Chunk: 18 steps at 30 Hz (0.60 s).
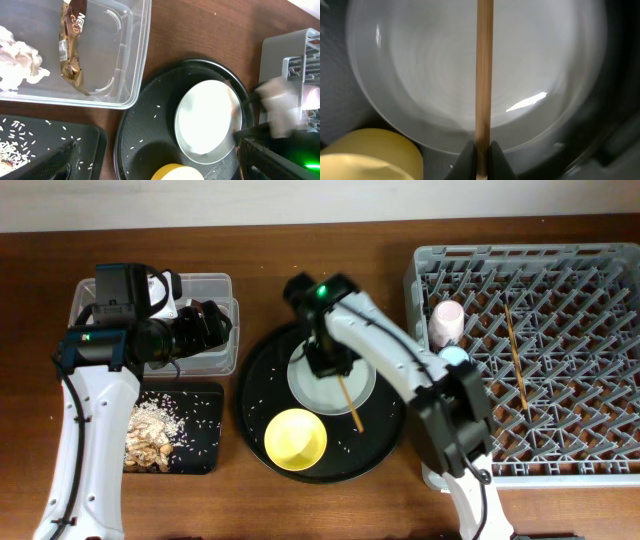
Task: Sort waste into correct bins and load items into the dishwasher rack
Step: 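Grasp the second chopstick on the white plate with the right gripper, then place the second chopstick upright in the dish rack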
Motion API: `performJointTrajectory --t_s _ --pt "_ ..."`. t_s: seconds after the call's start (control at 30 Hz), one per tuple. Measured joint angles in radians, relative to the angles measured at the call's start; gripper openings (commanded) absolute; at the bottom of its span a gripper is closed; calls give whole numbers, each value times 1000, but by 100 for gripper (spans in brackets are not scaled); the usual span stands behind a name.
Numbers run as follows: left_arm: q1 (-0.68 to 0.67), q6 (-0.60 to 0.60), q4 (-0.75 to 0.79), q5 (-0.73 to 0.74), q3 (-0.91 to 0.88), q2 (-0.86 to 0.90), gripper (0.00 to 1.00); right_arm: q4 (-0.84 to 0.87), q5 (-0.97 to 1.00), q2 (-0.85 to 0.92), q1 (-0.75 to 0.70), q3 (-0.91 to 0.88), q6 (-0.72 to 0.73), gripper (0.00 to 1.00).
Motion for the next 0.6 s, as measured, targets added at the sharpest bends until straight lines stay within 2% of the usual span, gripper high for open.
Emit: performJointTrajectory --t_s 0.27,0.6 --pt "0 0 0 0 0 0 99 -196 166 -54 -232 269 -68 4" --pt "0 0 0 0 0 0 99 -159 212 -54 -583 286 -328 4"
